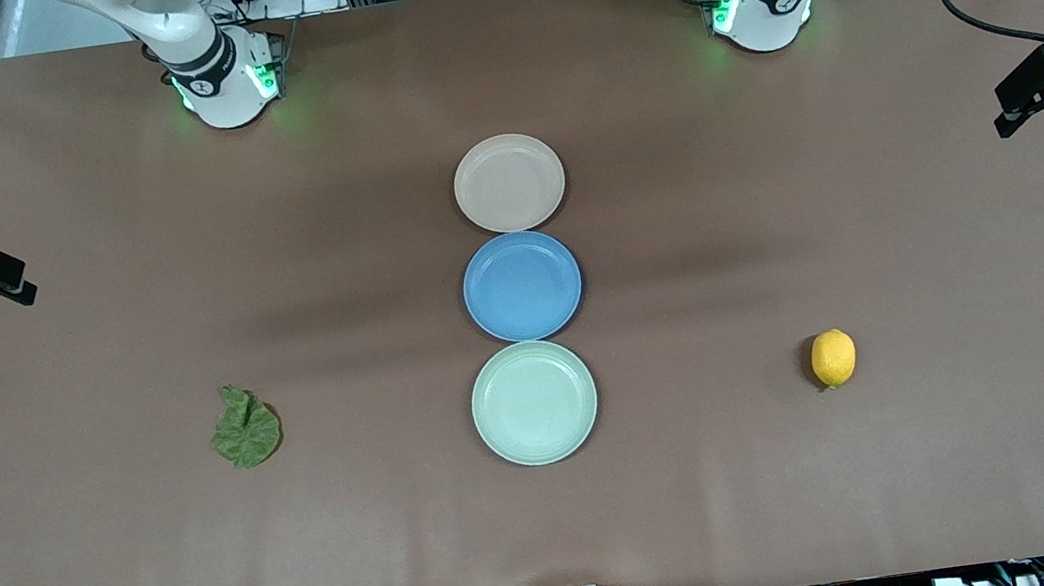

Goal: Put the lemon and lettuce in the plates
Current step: 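Reach the left gripper to the lemon while the right gripper reaches the lettuce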

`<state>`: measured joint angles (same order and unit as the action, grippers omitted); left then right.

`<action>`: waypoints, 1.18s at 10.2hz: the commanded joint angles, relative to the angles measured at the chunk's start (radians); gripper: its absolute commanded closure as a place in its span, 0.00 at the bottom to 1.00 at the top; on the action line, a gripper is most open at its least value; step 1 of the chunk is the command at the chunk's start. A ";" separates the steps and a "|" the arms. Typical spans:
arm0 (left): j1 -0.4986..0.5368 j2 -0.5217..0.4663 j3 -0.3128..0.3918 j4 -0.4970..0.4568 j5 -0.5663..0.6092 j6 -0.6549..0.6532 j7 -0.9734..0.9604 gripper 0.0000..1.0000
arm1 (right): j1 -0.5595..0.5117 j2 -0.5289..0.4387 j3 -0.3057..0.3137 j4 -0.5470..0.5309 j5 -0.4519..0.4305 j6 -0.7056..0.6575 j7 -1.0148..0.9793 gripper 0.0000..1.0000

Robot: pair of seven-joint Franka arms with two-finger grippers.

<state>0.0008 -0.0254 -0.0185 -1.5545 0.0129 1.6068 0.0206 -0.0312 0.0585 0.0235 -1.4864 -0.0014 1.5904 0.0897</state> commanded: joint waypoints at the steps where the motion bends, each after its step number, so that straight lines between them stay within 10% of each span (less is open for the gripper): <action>1: -0.007 -0.004 -0.001 0.007 0.009 -0.013 0.001 0.00 | -0.006 0.000 0.006 0.005 -0.003 0.000 -0.004 0.00; 12: -0.037 0.497 -0.031 -0.076 0.016 0.416 -0.004 0.00 | -0.004 0.188 0.006 -0.026 -0.003 0.088 -0.002 0.00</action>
<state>-0.0234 0.4431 -0.0496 -1.6196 0.0129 1.9777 0.0238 -0.0312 0.1952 0.0242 -1.5238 -0.0014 1.6757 0.0897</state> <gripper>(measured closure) 0.000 0.000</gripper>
